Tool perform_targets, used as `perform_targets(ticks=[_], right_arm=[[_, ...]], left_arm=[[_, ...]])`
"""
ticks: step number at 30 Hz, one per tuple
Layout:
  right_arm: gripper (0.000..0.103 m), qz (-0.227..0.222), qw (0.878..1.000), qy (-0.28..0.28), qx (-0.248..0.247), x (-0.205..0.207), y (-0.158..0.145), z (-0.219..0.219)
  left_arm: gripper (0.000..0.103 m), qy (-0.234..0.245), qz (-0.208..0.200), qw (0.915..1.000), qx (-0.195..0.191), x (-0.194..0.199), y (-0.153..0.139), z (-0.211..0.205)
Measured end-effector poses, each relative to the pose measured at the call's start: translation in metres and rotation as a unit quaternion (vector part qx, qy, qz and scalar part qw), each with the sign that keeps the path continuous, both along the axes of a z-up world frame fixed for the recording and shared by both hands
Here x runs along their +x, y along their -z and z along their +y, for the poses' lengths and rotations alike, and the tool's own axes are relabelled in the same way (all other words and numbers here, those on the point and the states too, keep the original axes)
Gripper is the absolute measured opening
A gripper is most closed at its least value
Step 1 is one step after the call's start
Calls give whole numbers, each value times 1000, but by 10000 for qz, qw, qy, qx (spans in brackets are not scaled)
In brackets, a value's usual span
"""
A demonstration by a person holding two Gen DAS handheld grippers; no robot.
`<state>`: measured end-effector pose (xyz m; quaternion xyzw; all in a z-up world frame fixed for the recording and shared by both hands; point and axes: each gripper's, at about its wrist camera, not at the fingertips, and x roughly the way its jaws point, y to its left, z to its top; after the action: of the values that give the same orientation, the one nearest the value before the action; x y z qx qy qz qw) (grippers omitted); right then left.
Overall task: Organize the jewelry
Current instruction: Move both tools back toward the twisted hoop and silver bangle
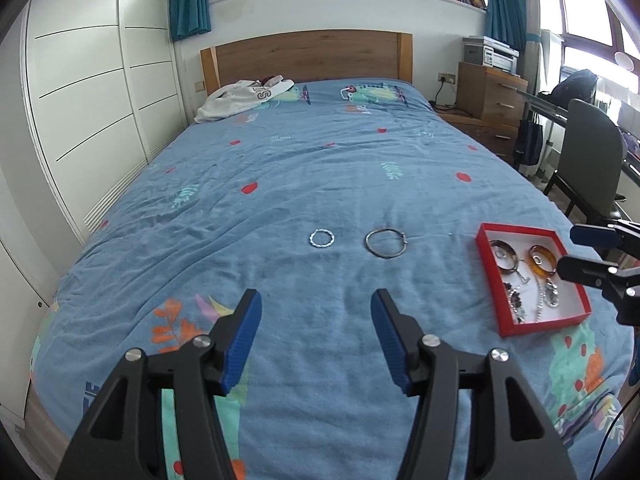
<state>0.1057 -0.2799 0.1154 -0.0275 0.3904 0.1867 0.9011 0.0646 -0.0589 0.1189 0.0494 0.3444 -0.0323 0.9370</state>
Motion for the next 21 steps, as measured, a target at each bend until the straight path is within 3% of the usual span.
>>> perform_targets(ticks=[21], right_arm=[[66, 650, 9974, -86, 306, 111, 71, 27]], left_arm=[[55, -69, 592, 9982, 58, 108, 70, 11]])
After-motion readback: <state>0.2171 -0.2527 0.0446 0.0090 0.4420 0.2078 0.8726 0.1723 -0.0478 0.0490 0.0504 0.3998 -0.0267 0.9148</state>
